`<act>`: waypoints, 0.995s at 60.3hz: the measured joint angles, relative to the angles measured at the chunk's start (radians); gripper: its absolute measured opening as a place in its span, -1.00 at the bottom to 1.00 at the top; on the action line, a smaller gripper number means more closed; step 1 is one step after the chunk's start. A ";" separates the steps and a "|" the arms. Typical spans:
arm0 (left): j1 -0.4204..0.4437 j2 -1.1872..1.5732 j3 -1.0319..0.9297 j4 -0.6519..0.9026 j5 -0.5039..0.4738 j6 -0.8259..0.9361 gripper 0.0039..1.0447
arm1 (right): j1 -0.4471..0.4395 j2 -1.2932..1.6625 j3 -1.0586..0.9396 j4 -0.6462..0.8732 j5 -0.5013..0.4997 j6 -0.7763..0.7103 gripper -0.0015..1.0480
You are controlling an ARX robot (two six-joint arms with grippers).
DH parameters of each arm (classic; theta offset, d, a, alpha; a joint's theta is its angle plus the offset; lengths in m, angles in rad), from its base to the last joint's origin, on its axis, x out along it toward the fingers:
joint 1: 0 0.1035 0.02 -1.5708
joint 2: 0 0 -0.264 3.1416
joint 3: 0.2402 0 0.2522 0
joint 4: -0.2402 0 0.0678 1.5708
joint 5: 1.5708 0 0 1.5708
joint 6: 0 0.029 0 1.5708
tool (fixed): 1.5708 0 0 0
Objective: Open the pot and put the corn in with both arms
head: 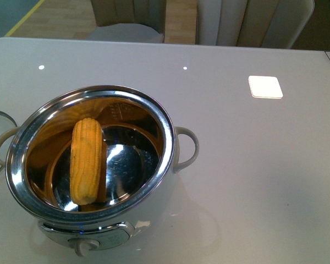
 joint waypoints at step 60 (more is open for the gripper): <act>0.000 0.000 0.000 0.000 0.000 0.000 0.87 | 0.000 -0.333 -0.059 -0.248 0.000 0.000 -0.96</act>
